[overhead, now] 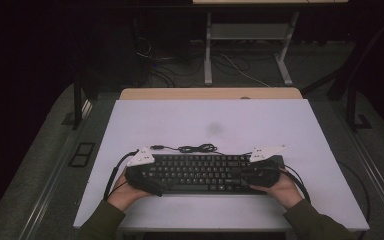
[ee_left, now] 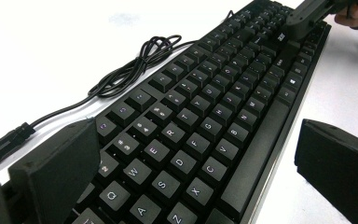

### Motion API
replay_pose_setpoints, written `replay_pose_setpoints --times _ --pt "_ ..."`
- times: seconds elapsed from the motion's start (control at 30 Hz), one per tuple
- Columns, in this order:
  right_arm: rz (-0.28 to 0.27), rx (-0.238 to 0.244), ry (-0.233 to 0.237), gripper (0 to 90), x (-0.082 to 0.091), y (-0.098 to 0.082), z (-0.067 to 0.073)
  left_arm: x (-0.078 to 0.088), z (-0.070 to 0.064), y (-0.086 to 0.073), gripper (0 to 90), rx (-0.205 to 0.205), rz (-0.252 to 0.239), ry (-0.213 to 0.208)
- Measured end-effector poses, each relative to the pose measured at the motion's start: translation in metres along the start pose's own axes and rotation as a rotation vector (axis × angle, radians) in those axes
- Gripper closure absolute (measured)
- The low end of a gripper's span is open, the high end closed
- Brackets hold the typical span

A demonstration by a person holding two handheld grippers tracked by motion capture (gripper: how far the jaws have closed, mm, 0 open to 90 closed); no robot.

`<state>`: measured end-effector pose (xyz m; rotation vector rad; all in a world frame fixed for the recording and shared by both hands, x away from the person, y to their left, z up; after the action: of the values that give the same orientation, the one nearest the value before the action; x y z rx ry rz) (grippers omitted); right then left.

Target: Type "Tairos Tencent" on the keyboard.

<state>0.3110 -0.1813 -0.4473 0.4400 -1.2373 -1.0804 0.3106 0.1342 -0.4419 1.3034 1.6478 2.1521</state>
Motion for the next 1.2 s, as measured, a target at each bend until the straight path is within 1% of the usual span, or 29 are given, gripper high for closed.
replay_pose_setpoints --times 0.17,0.27,0.37,0.43,0.53,0.57,0.8,0.87,1.2 --pt "0.023 0.001 0.001 89.1 -0.004 -0.002 0.0 0.0 0.0 0.0 0.0 0.002 0.0 -0.001" --pt "0.024 0.004 0.0 89.1 -0.005 -0.004 0.0 -0.001 0.0 0.0 0.0 0.001 0.001 -0.001" --pt "0.058 -0.002 -0.002 89.1 -0.009 -0.008 -0.001 0.0 0.0 0.0 0.0 0.001 0.003 -0.001" --pt "0.064 -0.003 -0.001 89.1 -0.01 -0.008 -0.001 0.0 0.0 0.0 0.0 0.004 0.003 -0.001" --pt "0.076 0.008 -0.008 89.1 -0.011 -0.009 -0.001 -0.001 0.0 -0.001 0.0 0.005 0.004 -0.001" --pt "0.09 0.003 -0.012 89.1 -0.012 -0.01 -0.001 -0.001 0.0 -0.001 0.0 0.005 0.004 -0.001" --pt "0.095 0.004 -0.013 89.1 -0.013 -0.011 -0.002 -0.001 0.0 -0.001 0.0 0.003 0.004 -0.002" --pt "0.109 0.003 -0.015 89.1 -0.014 -0.012 -0.002 -0.001 0.0 -0.001 0.0 0.004 0.005 -0.002" --pt "0.11 0.006 -0.013 89.1 -0.015 -0.012 -0.001 -0.002 0.001 0.0 0.0 0.006 0.002 -0.001"
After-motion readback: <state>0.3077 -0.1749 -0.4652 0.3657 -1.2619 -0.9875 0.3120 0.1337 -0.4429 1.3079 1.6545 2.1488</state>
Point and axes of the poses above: each handheld gripper's, and its own axes: x roughly backward along the jaws, y roughly out of its top, z roughly to its left, the point moved 4 cm from there along -x, roughly forward along the jaws, and after that the axes turned 15 degrees about y, right-handed, at the moved point
